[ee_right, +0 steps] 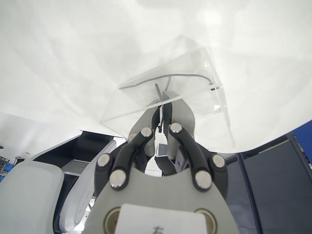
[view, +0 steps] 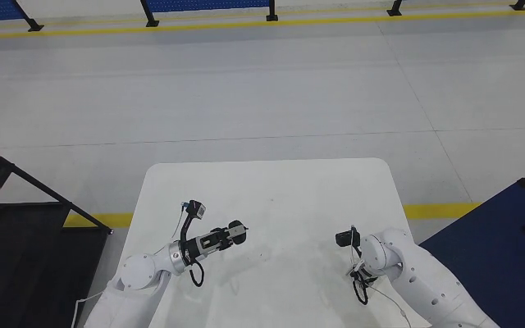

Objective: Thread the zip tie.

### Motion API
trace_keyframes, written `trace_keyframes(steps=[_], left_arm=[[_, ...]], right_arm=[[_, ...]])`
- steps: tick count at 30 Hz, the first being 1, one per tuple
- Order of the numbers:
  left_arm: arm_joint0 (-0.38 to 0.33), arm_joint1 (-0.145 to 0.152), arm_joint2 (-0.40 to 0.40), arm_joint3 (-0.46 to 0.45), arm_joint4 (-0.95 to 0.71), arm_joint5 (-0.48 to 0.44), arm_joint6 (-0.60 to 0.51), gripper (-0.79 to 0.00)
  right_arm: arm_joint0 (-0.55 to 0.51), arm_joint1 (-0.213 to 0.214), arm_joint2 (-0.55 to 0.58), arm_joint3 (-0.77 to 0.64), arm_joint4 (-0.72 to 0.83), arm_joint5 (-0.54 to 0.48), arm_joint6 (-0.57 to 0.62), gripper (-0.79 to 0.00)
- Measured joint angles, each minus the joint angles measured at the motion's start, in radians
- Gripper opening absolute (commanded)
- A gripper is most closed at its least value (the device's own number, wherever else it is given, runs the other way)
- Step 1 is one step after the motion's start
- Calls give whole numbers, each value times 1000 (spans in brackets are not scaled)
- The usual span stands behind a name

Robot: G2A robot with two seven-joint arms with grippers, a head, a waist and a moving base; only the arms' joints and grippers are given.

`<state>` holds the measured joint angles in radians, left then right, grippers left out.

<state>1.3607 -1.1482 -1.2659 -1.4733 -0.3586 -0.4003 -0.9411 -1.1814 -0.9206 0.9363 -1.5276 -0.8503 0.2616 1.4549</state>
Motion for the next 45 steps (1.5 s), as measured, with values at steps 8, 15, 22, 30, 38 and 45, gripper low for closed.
trace_keyframes(steps=[8,15,22,30,38,45], left_arm=[[0,0,0,0,0,0,0,-785],[0,0,0,0,0,0,0,-785],[0,0,0,0,0,0,0,-785],[0,0,0,0,0,0,0,-785],[0,0,0,0,0,0,0,-785],[0,0,0,0,0,0,0,-785]], right_arm=[[6,-8,-4,14,6,-1,-5,-785],[-6,-3,25,-22,-4,3,4,-785],[-44,12,80,-89,-14,3,27,-785],[-88,23,126,-132,-13,-10,40,-708],[-74,13,96,-86,-20,-19,36,-720],[-52,2,69,-57,-31,-17,41,-785]])
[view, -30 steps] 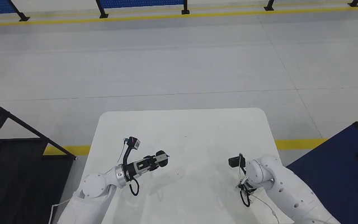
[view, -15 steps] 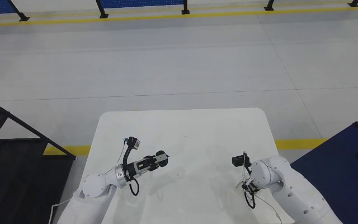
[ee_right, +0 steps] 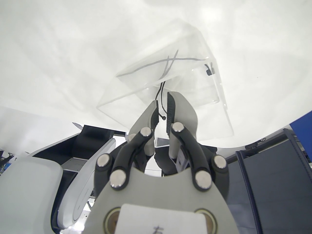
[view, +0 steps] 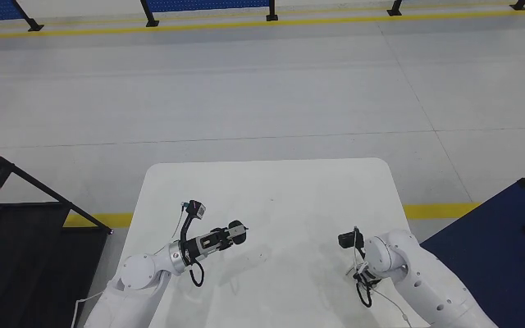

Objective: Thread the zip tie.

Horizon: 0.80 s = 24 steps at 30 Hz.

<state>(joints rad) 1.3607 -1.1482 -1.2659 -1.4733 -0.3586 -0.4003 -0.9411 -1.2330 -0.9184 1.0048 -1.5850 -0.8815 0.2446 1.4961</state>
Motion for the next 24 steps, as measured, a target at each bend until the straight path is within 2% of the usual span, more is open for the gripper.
trace_keyframes(steps=[16,24], left_arm=[[0,0,0,0,0,0,0,-785],[0,0,0,0,0,0,0,-785]], right_arm=[[13,-12,-11,22,-7,0,-1,-754],[2,-11,2,2,-13,0,6,-767]])
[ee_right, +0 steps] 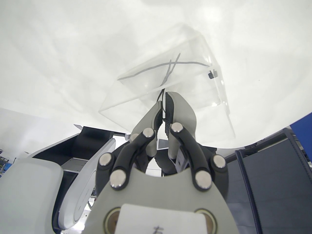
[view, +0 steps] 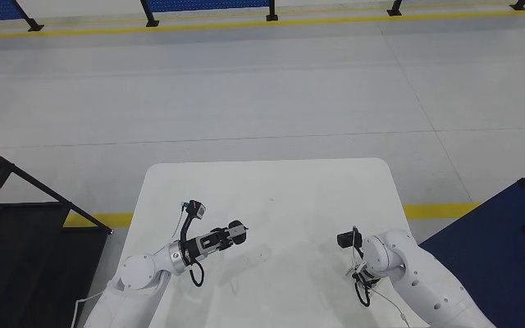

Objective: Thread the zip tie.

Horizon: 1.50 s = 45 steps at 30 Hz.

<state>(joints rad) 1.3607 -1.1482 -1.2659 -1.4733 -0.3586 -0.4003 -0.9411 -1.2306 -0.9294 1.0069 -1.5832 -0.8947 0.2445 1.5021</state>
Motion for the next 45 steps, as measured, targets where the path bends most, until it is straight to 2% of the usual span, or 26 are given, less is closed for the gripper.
trace_keyframes(steps=[9,17,19,21,45], left_arm=[[0,0,0,0,0,0,0,-785],[0,0,0,0,0,0,0,-785],[0,0,0,0,0,0,0,-785],[0,0,0,0,0,0,0,-785],[0,0,0,0,0,0,0,-785]], right_arm=[[0,-6,-8,17,0,-8,0,-767],[11,-14,-19,41,-1,-6,-4,-733],[14,-15,-21,44,-3,-5,-3,-742],[15,-17,-23,46,-7,-6,-2,-785],[-18,-10,45,-14,25,-32,1,-785]])
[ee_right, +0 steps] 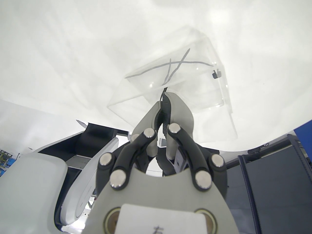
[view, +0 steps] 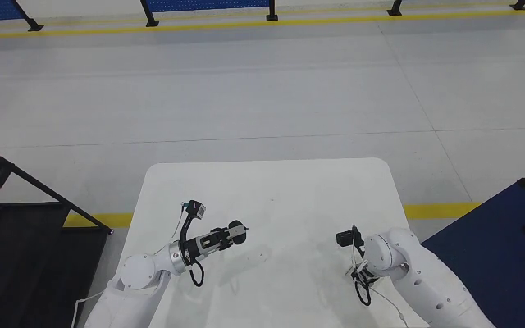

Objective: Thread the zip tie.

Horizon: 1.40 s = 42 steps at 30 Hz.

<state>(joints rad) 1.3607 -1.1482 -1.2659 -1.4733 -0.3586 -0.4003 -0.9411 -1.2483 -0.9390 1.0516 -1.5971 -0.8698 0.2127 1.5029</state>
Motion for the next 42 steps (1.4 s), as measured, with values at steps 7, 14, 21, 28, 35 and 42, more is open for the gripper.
trace_keyframes(steps=[7,14,21,28,35,42], left_arm=[[0,0,0,0,0,0,0,-785],[0,0,0,0,0,0,0,-785],[0,0,0,0,0,0,0,-785],[0,0,0,0,0,0,0,-785],[0,0,0,0,0,0,0,-785],[0,0,0,0,0,0,0,-785]], right_arm=[[-20,7,31,-37,-3,0,11,-785],[-49,16,80,-65,21,-12,15,-785],[-68,21,92,-73,-1,-14,14,-637],[-51,10,47,-46,-36,7,-8,-622],[-29,-2,15,-17,-47,19,-22,-708],[-14,-11,-7,-4,-53,27,-35,-717]])
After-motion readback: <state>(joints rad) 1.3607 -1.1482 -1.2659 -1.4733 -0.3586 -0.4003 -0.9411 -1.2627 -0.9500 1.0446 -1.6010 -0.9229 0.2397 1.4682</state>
